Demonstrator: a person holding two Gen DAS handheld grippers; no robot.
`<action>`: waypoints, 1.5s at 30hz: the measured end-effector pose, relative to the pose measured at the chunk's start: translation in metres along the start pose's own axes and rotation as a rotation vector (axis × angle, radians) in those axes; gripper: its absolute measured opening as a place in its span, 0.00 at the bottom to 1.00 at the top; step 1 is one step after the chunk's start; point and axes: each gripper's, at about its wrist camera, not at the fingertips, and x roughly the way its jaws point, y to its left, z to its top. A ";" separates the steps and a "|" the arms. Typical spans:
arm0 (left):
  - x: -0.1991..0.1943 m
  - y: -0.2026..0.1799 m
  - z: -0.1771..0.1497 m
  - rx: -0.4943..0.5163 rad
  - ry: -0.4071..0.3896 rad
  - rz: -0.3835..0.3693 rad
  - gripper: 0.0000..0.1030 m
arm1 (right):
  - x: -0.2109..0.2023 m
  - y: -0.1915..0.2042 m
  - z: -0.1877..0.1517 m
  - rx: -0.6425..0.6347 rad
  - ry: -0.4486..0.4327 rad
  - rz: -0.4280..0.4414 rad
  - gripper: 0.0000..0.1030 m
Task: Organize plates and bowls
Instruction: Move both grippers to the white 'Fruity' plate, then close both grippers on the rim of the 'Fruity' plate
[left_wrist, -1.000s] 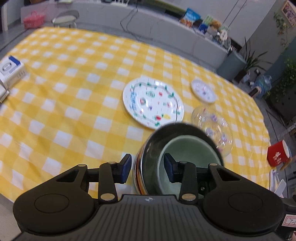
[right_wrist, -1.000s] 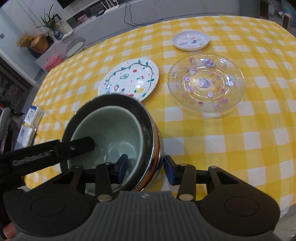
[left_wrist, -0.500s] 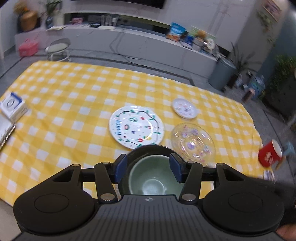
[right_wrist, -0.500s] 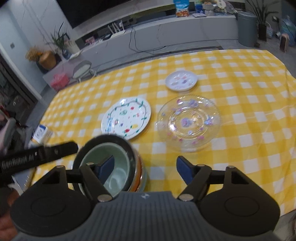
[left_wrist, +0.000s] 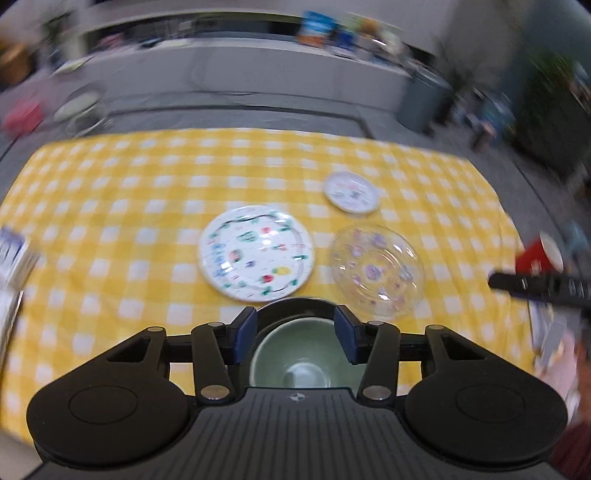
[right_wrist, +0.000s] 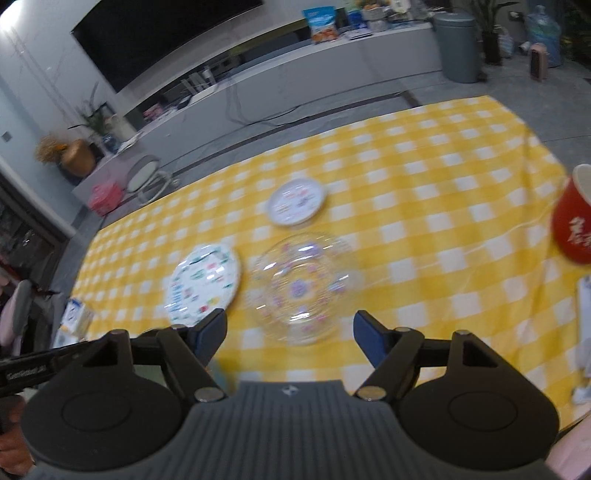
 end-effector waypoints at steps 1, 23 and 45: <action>0.005 -0.006 0.004 0.054 0.016 -0.003 0.53 | 0.002 -0.006 0.001 0.015 0.002 -0.004 0.72; 0.163 -0.030 0.073 0.167 0.314 -0.128 0.28 | 0.104 -0.064 0.000 0.197 0.071 0.086 0.52; 0.138 0.153 0.059 -0.246 0.138 -0.081 0.28 | 0.205 0.057 0.058 -0.128 0.187 0.289 0.40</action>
